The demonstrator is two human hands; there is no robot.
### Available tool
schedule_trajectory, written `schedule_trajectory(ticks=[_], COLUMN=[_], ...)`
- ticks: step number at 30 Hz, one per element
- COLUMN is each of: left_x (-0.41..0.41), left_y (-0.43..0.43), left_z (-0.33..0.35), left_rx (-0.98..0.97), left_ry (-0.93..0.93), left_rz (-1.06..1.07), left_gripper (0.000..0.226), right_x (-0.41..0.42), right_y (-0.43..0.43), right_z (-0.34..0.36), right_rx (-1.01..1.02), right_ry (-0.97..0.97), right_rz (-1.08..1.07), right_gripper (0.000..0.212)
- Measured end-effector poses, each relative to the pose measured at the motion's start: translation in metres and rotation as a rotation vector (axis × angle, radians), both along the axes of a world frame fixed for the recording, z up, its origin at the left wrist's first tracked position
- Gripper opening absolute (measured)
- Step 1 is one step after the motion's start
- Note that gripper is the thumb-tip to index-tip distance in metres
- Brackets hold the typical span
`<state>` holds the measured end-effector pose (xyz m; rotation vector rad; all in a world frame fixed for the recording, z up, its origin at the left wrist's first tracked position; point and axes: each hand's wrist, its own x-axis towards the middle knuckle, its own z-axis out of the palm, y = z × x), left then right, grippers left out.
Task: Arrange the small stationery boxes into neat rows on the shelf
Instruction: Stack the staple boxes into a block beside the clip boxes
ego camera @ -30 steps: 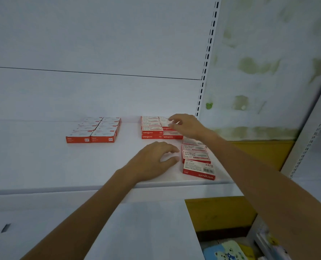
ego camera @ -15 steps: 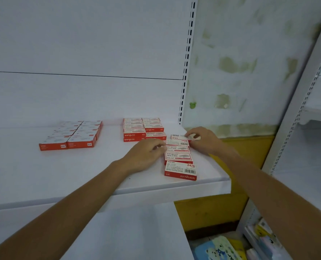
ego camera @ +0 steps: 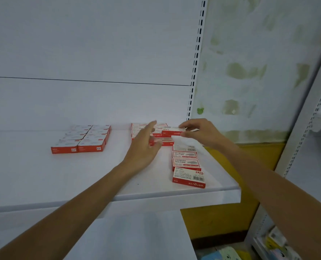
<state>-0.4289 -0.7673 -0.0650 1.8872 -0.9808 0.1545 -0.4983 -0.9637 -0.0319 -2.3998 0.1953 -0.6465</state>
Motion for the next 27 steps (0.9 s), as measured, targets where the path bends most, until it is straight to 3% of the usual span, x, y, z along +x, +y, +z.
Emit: schedule_trajectory(ticks=[3,8,13,19,24,27], left_x=[0.005,0.028,0.041,0.049,0.044,0.045], left_y=[0.006,0.021,0.031,0.032,0.027,0.027], left_z=[0.012,0.012,0.000,0.000,-0.001,-0.003], left_rx=[-0.051,-0.188,-0.144,-0.189,-0.229,-0.251], left_ry=[0.045,0.125,0.051,-0.010,0.020,0.073], left_rz=[0.053,0.173,0.139,0.232,0.193,0.180], left_gripper=[0.060,0.051,0.055,0.026,0.025,0.025], right_x=[0.009,0.026,0.039,0.045,0.045,0.041], right_y=[0.026,0.052,0.061,0.057,0.059,0.061], right_z=[0.007,0.005,-0.005,-0.020,-0.021,-0.023], right_rx=[0.039,0.166,0.042,0.214,0.219,0.179], right_ry=[-0.035,-0.151,-0.165,-0.097,-0.190,-0.177], right_rz=[0.102,0.164,0.169,0.181,0.123,0.159], right_gripper=[0.021,0.027,0.023,0.016,0.013,0.039])
